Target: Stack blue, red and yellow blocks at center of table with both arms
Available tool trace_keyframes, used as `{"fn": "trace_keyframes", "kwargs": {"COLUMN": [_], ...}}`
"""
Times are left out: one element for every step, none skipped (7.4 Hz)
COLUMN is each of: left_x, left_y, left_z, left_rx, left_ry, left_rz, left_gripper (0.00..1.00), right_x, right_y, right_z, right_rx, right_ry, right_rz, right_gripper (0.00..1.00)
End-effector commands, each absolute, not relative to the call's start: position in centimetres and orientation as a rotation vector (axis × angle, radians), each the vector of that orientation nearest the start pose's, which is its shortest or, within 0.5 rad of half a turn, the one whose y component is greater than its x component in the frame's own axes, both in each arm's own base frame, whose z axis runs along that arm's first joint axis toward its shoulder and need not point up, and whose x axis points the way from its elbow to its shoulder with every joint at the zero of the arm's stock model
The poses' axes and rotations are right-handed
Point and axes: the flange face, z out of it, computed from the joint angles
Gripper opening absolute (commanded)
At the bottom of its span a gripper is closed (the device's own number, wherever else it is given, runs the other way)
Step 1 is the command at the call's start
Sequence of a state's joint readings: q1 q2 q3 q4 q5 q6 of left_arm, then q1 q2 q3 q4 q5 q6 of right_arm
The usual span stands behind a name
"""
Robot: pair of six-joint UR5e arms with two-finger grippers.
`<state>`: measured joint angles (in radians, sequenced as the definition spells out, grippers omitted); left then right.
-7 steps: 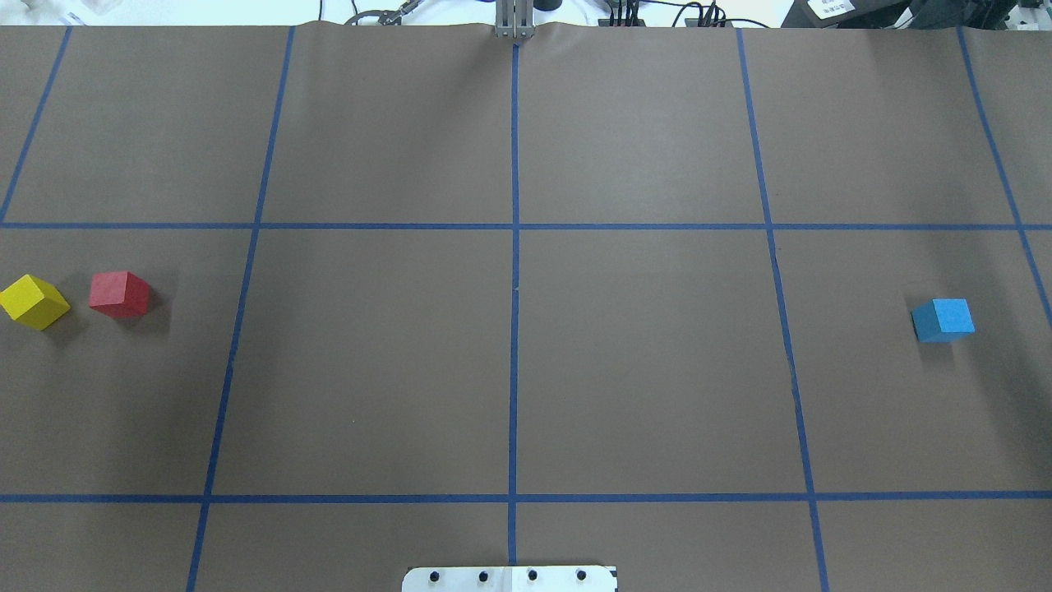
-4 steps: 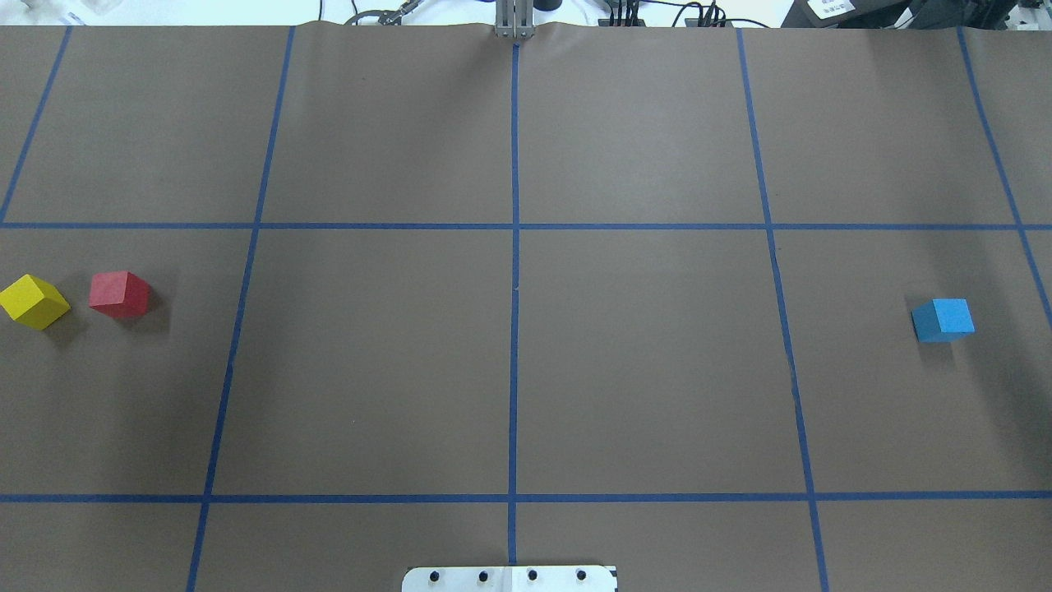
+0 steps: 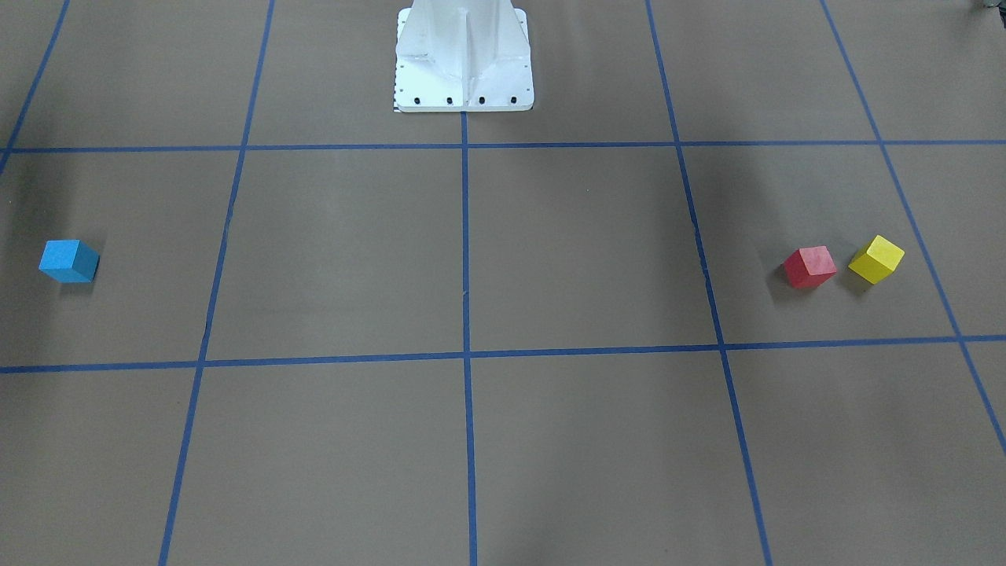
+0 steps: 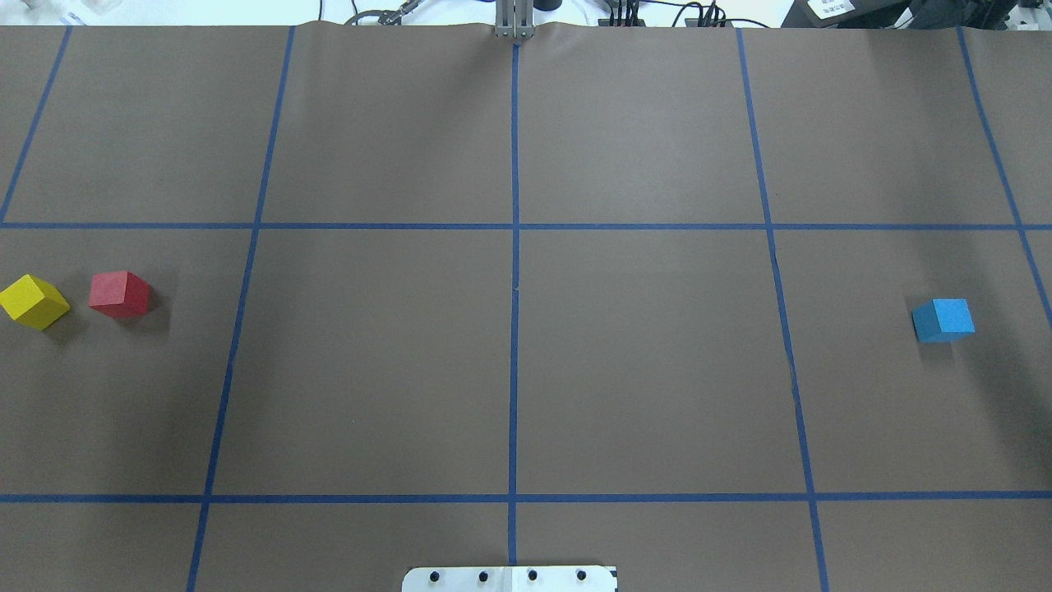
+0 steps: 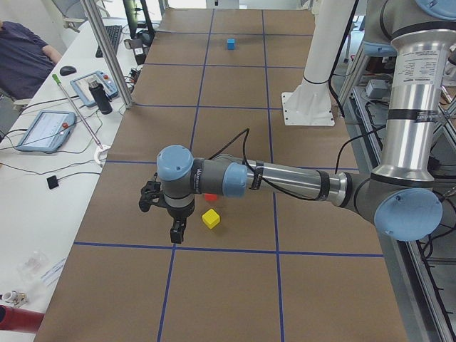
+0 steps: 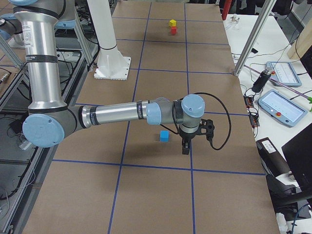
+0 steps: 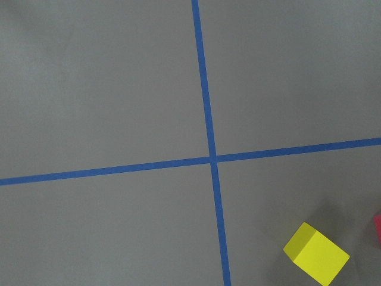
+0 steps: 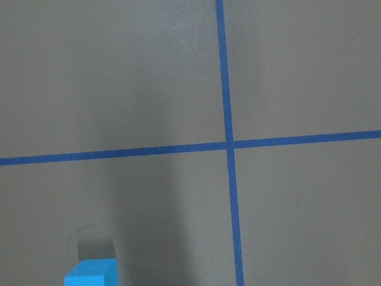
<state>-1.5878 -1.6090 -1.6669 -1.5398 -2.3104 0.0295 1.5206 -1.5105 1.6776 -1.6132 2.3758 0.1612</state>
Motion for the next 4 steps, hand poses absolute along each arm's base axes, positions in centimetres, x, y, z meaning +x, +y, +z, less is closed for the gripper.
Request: {"fn": "trace_keyframes", "kwargs": {"left_x": [-7.5, -7.5, -7.5, -7.5], "left_y": [-50.2, -49.9, -49.7, -49.7], "left_z": [60.2, 60.2, 59.8, 59.5], "left_rx": [0.134, 0.140, 0.147, 0.153], "left_ry": [0.737, 0.737, 0.735, 0.735], "left_rz": [0.050, 0.053, 0.055, 0.058], "left_gripper": [1.00, 1.00, 1.00, 1.00], "right_x": [0.6, -2.9, -4.9, -8.0], "right_y": [-52.3, -51.8, -51.6, -51.2], "right_z": [57.4, 57.8, 57.8, 57.7], "right_rx": [0.102, 0.126, 0.116, 0.068], "right_ry": [-0.826, -0.835, -0.842, -0.844], "right_rz": [-0.033, -0.119, -0.144, -0.136], "right_gripper": [1.00, 1.00, 1.00, 1.00]}}
